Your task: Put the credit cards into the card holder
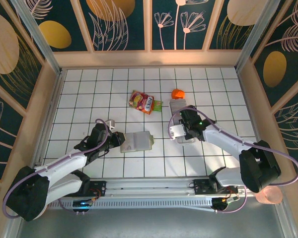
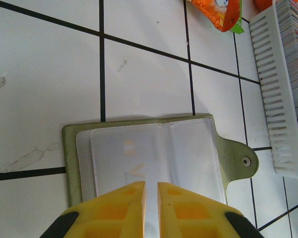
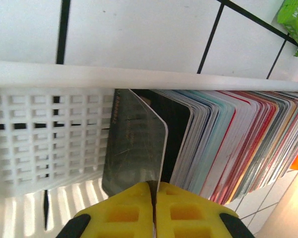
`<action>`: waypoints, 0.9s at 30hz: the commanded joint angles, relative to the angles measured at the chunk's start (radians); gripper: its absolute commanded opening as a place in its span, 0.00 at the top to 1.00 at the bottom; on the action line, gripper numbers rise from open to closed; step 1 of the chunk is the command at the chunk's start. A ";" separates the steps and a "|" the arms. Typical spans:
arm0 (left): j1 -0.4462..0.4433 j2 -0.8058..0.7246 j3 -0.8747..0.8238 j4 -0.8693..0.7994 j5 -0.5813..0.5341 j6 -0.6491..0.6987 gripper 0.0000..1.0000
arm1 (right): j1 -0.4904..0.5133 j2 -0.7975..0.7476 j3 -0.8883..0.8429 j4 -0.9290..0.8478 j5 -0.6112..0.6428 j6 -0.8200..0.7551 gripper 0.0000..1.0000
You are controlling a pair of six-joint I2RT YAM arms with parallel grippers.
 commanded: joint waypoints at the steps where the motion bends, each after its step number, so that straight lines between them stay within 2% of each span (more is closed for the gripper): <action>1: -0.004 -0.011 -0.005 0.010 0.000 0.009 0.86 | -0.005 -0.039 0.031 -0.057 -0.002 0.040 0.95; 4: -0.004 -0.013 -0.003 0.009 0.002 0.009 0.86 | -0.005 -0.062 0.038 -0.109 -0.014 0.071 1.00; 14: -0.004 -0.025 -0.003 0.004 0.006 0.005 0.86 | -0.004 -0.156 0.038 -0.224 -0.033 0.120 1.00; 17: -0.004 -0.035 -0.006 -0.004 0.002 0.004 0.86 | 0.001 -0.189 0.080 -0.264 -0.073 0.184 1.00; 20: -0.003 -0.059 -0.014 -0.014 -0.011 -0.003 0.86 | 0.039 -0.236 0.160 -0.202 -0.123 0.423 1.00; 23: -0.003 -0.085 -0.020 -0.025 -0.014 -0.017 0.86 | 0.115 -0.229 0.284 -0.195 -0.149 0.772 1.00; 27: -0.004 -0.100 -0.028 -0.038 -0.007 -0.027 0.86 | 0.239 -0.180 0.325 -0.088 -0.109 1.410 1.00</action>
